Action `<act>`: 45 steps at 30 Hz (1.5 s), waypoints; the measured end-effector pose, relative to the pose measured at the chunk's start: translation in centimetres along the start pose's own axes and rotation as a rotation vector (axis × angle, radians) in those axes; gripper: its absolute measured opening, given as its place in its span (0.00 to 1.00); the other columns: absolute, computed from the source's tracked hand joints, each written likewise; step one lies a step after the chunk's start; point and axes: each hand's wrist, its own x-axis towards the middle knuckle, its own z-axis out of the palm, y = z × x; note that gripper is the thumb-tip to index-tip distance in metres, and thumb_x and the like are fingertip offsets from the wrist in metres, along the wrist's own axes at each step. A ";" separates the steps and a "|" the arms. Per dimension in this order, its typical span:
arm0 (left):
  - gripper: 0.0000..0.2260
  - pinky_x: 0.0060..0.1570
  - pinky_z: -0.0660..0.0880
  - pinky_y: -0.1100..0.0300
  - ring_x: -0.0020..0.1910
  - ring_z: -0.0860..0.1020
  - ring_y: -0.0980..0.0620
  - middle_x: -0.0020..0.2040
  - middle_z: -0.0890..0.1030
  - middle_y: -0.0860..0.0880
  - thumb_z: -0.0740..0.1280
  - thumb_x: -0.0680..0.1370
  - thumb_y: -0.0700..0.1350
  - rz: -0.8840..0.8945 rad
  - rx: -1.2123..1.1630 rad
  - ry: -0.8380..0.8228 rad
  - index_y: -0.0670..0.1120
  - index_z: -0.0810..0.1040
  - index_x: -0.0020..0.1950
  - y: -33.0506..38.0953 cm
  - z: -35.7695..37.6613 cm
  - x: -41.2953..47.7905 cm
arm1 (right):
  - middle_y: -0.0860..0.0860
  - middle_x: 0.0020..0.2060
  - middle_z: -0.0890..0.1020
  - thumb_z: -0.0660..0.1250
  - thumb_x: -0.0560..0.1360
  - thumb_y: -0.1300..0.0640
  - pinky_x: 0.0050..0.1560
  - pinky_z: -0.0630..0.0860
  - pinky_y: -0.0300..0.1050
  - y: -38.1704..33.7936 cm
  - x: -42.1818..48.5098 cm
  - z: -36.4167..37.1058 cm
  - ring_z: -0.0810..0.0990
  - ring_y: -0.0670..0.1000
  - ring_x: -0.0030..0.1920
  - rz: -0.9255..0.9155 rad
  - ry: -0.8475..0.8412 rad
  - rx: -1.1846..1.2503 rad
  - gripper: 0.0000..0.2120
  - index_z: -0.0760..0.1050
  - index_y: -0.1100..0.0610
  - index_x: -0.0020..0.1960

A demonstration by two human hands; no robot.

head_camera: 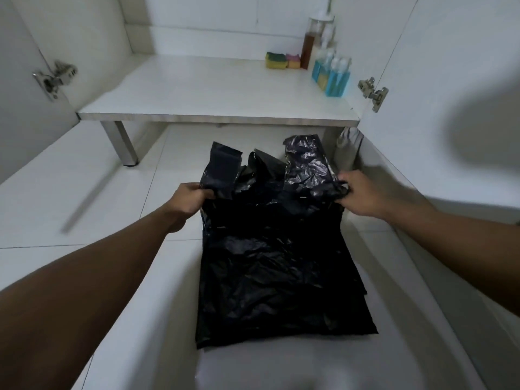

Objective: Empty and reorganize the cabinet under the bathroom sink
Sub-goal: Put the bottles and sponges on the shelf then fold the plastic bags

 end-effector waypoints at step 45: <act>0.19 0.56 0.66 0.48 0.39 0.77 0.51 0.30 0.76 0.53 0.68 0.69 0.62 0.013 0.929 -0.372 0.47 0.76 0.31 -6.1 4.4 -5.0 | 0.49 0.51 0.82 0.66 0.75 0.57 0.58 0.75 0.43 -1.4 -7.8 7.7 0.80 0.50 0.53 0.118 -0.473 -0.163 0.15 0.77 0.53 0.62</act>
